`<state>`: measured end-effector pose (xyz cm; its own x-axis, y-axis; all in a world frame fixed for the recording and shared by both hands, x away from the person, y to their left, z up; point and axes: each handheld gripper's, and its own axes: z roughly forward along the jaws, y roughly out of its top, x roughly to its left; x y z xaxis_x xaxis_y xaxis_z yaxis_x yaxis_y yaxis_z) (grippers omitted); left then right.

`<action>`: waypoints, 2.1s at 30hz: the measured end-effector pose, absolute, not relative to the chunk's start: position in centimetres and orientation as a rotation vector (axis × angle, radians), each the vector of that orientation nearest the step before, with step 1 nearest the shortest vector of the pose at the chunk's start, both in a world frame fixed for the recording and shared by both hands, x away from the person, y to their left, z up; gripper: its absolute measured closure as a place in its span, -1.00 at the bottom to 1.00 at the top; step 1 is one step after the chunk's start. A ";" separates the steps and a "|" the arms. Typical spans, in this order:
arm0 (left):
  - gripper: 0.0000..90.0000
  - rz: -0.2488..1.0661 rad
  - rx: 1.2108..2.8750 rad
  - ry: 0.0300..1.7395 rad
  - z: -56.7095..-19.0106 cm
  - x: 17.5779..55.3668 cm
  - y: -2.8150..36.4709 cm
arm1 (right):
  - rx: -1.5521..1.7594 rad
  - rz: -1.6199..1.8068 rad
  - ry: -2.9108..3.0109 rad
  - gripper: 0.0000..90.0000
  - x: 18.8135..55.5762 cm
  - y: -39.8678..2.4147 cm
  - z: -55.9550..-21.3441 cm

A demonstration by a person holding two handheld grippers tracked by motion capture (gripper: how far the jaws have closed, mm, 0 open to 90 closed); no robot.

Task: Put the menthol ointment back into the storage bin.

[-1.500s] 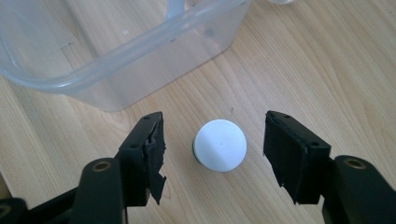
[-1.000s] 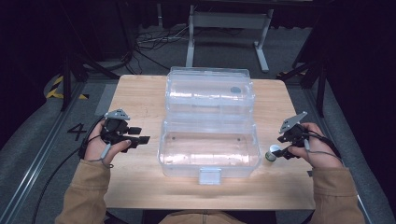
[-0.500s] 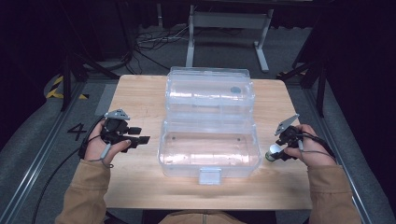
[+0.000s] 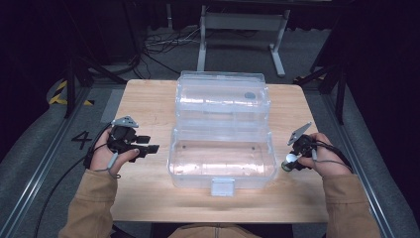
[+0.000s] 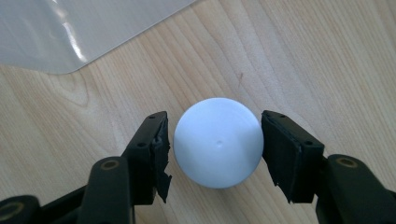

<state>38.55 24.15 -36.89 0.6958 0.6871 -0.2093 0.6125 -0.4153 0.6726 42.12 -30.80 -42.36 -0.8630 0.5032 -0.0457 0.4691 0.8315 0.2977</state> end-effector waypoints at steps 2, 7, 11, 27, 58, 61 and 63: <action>0.01 0.127 2.146 0.987 -36.9 38.5 24.2 | 0.768 0.418 2.898 0.03 42.1 -30.8 -42.4; 0.01 0.129 2.141 0.990 -36.9 38.5 24.3 | 0.775 0.412 2.891 0.11 42.2 -30.8 -42.4; 0.01 0.131 2.140 0.992 -36.9 38.5 24.4 | 0.782 0.421 2.900 0.11 42.2 -30.8 -42.3; 0.01 0.137 2.138 1.014 -37.0 37.9 24.9 | 0.758 0.513 2.882 0.12 41.0 -31.2 -39.0; 0.01 0.138 2.140 1.020 -37.0 37.7 25.1 | 0.620 0.680 2.815 0.12 37.7 -30.4 -34.0; 0.01 0.138 2.143 1.020 -37.1 37.7 25.0 | 0.609 0.663 2.820 0.12 37.8 -30.2 -33.8; 0.00 0.136 2.141 1.022 -37.1 37.7 25.0 | 0.601 0.661 2.822 0.12 37.8 -30.0 -33.6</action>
